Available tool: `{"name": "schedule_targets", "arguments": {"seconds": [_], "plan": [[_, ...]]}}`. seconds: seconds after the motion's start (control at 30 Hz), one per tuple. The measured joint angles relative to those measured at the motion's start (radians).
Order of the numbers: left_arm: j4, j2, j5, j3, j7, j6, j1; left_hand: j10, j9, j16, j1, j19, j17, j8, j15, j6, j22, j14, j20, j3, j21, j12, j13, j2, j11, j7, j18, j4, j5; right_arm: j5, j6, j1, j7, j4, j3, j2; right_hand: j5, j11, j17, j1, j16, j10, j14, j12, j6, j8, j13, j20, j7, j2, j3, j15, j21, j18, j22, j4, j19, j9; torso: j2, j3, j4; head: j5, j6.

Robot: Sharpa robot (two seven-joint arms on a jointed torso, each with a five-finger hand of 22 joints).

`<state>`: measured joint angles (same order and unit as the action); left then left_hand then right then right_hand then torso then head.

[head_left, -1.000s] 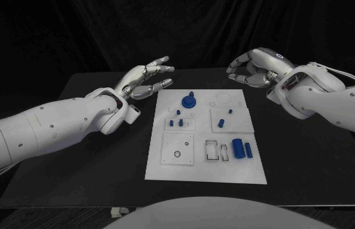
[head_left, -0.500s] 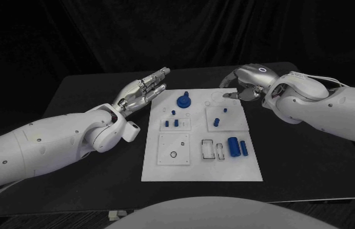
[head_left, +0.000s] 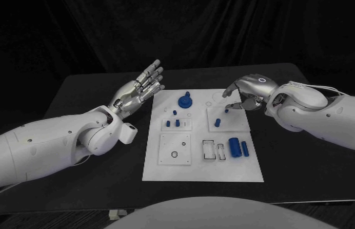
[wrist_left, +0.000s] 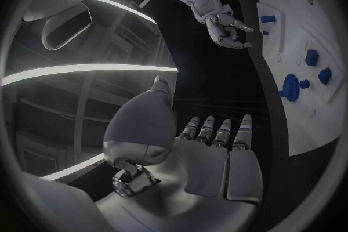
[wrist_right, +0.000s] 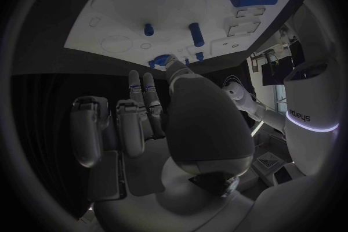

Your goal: Assemble the parts on the task board

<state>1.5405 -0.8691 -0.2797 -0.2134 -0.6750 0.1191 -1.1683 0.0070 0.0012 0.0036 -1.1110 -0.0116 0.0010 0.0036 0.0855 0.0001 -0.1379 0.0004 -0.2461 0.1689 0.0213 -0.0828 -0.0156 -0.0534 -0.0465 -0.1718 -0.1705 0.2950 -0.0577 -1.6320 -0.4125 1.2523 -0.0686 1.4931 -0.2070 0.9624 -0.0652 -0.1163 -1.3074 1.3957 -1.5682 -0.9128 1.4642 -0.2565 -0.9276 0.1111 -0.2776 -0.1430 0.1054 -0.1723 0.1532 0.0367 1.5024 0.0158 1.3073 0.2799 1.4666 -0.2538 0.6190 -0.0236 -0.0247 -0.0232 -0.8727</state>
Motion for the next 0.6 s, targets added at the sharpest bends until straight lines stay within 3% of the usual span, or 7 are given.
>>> {"name": "schedule_targets", "arguments": {"seconds": [0.07,0.17,0.3,0.37,0.4,0.43,0.6], "plan": [[0.003,-0.007,0.005,0.0,0.0,-0.001,0.0,-0.006,0.0,0.0,0.0,0.0,0.0,0.0,0.0,0.0,0.002,0.0,0.0,-0.002,0.0,0.017,0.003,0.0,0.021,-0.027,0.0,-0.001,0.0,-0.003,0.0,-0.004,-0.001,-0.001,0.0,-0.001,0.0,0.0,0.0,0.0,0.0,0.0,0.0,0.0,0.0,0.0,0.002,0.0,0.0,0.0,-0.003,0.0,0.0,0.0,0.0,0.003,0.0,0.002,0.0,0.0003,0.0,0.001,0.0],[0.005,-0.014,0.01,0.0,-0.001,-0.002,0.0,-0.008,0.0,0.0,0.0,0.0,0.0,0.0,0.007,0.0,0.003,-0.001,0.0,-0.006,0.0,0.022,0.004,0.0,0.029,-0.033,0.0,0.0,0.0,-0.005,0.0,-0.008,-0.001,-0.004,0.0,-0.004,-0.015,0.004,0.0,0.0,0.0,-0.004,0.0,0.0,0.0,-0.006,0.006,0.0,0.0,0.0,-0.003,0.0,0.0,0.0,0.001,0.003,0.0,0.006,0.0,0.0001,0.0004,0.002,0.0],[0.005,-0.017,0.015,0.0,-0.001,-0.006,0.0,-0.007,0.0,0.0,-0.004,-0.002,0.0,0.0,0.033,0.0,0.003,0.0,-0.01,-0.013,0.0,0.022,0.004,-0.004,0.044,-0.039,0.0,-0.001,-0.015,-0.007,0.004,-0.011,-0.002,-0.009,0.0,-0.007,-0.107,0.003,0.0,0.032,0.0,-0.01,0.0,0.004,-0.004,-0.013,0.017,0.0,0.003,0.019,0.007,0.0,0.0,0.0,0.001,-0.007,0.0,0.014,0.001,-0.002,0.0006,0.002,0.0],[0.005,-0.017,0.016,0.0,-0.001,-0.008,0.0,-0.007,0.0,0.0,-0.064,-0.004,0.0,0.0,0.044,0.0,0.004,-0.001,-0.015,-0.021,0.0,0.022,0.004,-0.013,0.065,-0.013,0.0,-0.001,-0.079,-0.008,0.007,-0.013,-0.002,-0.012,0.0,-0.009,-0.145,0.004,0.0,0.045,0.0,-0.011,0.0,0.004,-0.007,-0.013,0.022,0.0,0.007,0.022,0.013,0.0,0.0,0.0,0.001,-0.012,0.0,0.017,0.001,-0.0028,0.0007,0.001,0.0],[0.005,-0.017,0.017,0.0,-0.001,-0.011,0.0,-0.006,0.0,0.0,-0.105,-0.003,0.0,0.0,0.049,0.0,0.004,0.0,-0.021,-0.021,0.0,0.022,0.004,-0.02,0.08,0.012,0.0,-0.001,-0.126,-0.009,0.009,-0.014,-0.002,-0.014,0.0,-0.01,-0.162,0.003,0.0,0.048,0.0,-0.012,0.0,0.007,-0.007,-0.013,0.025,0.0,0.007,0.024,0.015,0.0,0.0,0.0,0.001,-0.015,0.0,0.018,0.001,-0.003,0.0007,0.001,0.0],[0.004,-0.017,0.017,0.0,-0.001,-0.013,0.0,-0.006,0.0,0.0,-0.126,-0.004,0.001,0.0,0.051,0.002,0.004,-0.001,-0.022,-0.021,0.0,0.022,0.004,-0.025,0.088,0.021,0.0,-0.001,-0.146,-0.009,0.011,-0.015,-0.002,-0.015,0.0,-0.011,-0.179,0.0,0.0,0.05,0.0,-0.015,0.0,0.008,-0.01,-0.013,0.028,0.0,0.01,0.025,0.017,0.0,0.0,0.0,0.001,-0.017,0.0,0.02,0.001,-0.0031,0.0009,0.0,0.0],[0.0,-0.014,0.019,0.0,-0.001,-0.022,0.0,-0.003,0.0,0.0,-0.137,-0.004,0.001,0.0,0.06,0.005,0.002,-0.001,-0.022,-0.021,0.0,0.018,0.004,-0.034,0.094,0.031,0.0,-0.001,-0.162,-0.01,0.021,-0.019,-0.002,-0.02,0.0,-0.014,-0.203,0.004,0.0,0.051,0.0,-0.018,0.0,0.008,-0.012,-0.017,0.031,0.0,0.01,0.026,0.02,0.0,0.0,0.0,0.001,-0.02,0.0,0.021,0.001,-0.0036,0.0015,-0.002,0.0]]}}
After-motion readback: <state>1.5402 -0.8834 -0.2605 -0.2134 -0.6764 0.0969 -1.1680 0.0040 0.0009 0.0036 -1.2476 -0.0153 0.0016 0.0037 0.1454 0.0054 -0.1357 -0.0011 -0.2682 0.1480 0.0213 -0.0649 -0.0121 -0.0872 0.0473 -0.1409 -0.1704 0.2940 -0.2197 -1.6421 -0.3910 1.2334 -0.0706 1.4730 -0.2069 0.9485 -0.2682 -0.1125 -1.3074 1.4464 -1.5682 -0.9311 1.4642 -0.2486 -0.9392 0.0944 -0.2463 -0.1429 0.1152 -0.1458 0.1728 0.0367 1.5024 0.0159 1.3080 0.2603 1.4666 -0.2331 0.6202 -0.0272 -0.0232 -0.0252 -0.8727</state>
